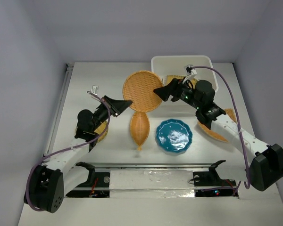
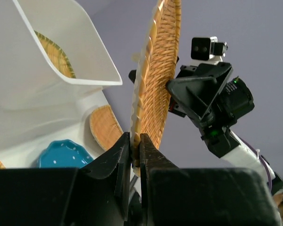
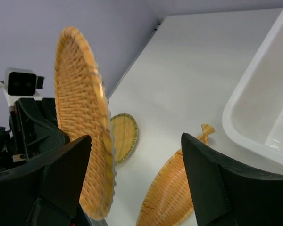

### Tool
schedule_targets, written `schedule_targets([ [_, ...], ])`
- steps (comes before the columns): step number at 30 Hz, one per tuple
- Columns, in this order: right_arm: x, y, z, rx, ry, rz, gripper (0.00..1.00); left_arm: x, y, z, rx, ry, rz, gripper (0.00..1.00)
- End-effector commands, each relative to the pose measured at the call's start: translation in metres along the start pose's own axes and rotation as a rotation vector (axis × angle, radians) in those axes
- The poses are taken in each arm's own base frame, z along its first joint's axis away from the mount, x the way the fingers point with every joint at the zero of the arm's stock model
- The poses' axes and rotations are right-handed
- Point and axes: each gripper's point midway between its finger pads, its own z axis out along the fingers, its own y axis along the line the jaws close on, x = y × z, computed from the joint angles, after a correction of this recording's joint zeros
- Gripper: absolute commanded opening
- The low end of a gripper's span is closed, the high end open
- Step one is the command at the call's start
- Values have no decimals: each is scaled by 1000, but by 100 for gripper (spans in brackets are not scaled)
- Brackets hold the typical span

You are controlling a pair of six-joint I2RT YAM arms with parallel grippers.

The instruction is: Place the plates into the plastic bin on the countertop

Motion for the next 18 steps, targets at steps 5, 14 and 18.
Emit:
schedule_targets([
  [5, -20, 31, 1, -132, -95, 8, 16, 19, -41, -1, 145, 82, 66, 0],
  [14, -60, 18, -14, 41, -206, 21, 0, 11, -13, -9, -70, 62, 193, 60],
  [18, -111, -7, -25, 188, -311, -32, 0, -9, -12, -44, -235, -33, 354, 67],
])
